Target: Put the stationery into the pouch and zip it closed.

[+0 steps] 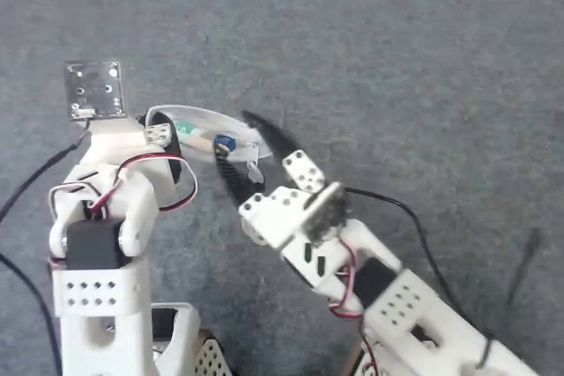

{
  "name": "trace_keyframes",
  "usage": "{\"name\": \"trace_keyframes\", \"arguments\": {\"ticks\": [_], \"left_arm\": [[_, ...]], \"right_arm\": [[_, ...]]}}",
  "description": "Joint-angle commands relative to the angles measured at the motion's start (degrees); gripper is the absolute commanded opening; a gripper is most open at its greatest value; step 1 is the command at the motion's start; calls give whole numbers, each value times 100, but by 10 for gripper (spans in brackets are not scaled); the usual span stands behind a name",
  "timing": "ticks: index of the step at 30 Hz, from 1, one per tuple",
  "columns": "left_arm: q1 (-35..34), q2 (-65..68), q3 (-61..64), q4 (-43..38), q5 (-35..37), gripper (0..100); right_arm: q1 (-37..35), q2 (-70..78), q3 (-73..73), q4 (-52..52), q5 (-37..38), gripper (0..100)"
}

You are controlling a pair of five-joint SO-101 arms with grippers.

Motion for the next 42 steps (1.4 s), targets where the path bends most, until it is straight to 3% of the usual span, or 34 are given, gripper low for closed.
{"name": "trace_keyframes", "arguments": {"ticks": [1,6,12,17,24,28,42], "left_arm": [[-44,-79,-57,-220,-53,13],[-352,-79,-84,-220,185,12],[-730,-79,-75,-343,281,12],[-993,-79,-92,-343,510,12],[-1002,-79,-92,-343,510,12],[-993,-79,-92,-343,501,13],[-993,-79,-84,-343,492,13]], "right_arm": [[136,-1297,-273,1596,-308,182],[110,-2053,-492,3029,-308,184],[110,-2009,-545,3371,-308,181],[92,-1587,-563,3310,-316,180],[-585,-725,-571,3046,-343,180],[-567,-233,-563,2431,-747,180],[-268,558,-563,1420,-800,180]]}}
